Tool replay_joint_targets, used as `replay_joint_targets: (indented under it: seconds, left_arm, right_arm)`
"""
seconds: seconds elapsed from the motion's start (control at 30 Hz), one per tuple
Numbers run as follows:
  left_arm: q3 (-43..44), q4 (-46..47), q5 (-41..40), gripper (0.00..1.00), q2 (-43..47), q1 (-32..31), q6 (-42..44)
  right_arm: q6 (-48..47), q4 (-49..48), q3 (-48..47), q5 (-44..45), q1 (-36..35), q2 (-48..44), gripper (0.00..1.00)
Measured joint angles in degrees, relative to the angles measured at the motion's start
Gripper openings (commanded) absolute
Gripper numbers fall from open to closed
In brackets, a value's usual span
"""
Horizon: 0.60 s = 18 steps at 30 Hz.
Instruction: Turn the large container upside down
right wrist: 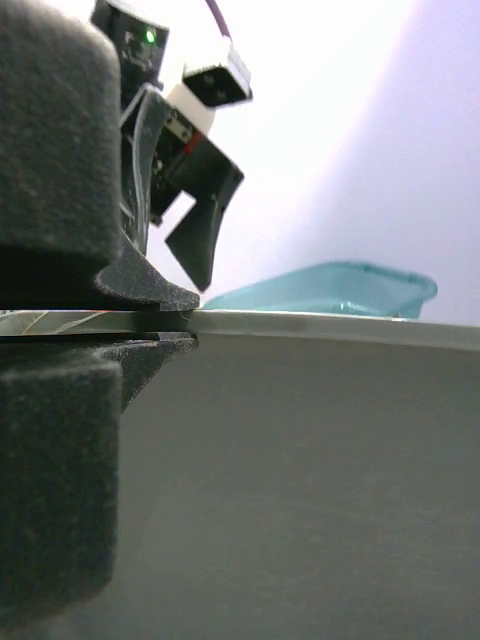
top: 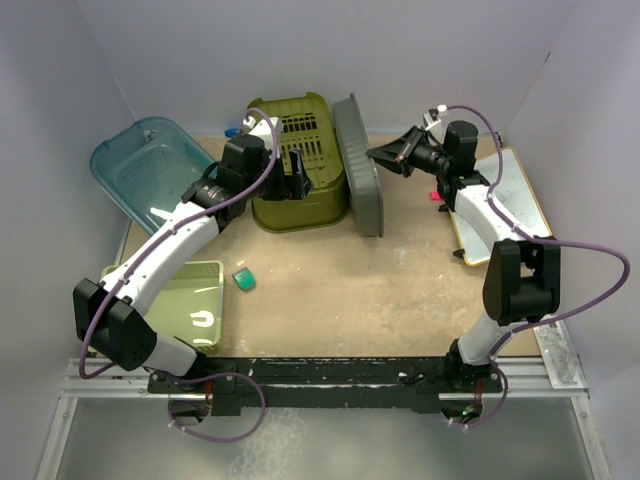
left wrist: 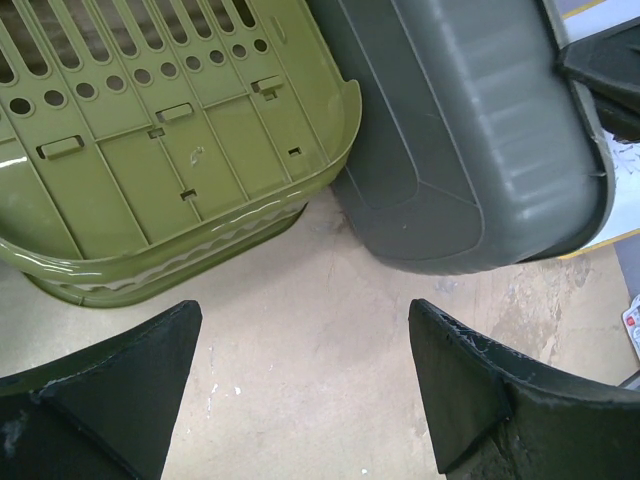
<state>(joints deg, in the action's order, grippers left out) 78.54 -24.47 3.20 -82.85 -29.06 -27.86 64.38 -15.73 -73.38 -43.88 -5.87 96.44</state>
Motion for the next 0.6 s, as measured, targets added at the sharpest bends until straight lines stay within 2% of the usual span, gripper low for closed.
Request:
replay_joint_targets:
  seconds: [0.23,0.4,0.6]
  left_arm:
    - [0.00,0.02,0.28,0.82,0.00,0.00,-0.02]
    - [0.00,0.00,0.92,0.82,0.00,0.00,-0.02]
    - [0.00,0.00,1.09,0.82,0.00,0.00,-0.02]
  right_arm:
    - [13.00,-15.91,5.20,-3.67,1.29,0.04,0.00]
    - [20.15,-23.19,11.52,-5.84,5.16,2.19,0.00]
    - [26.18,-33.05,14.56,-9.81,10.54,4.13,0.00]
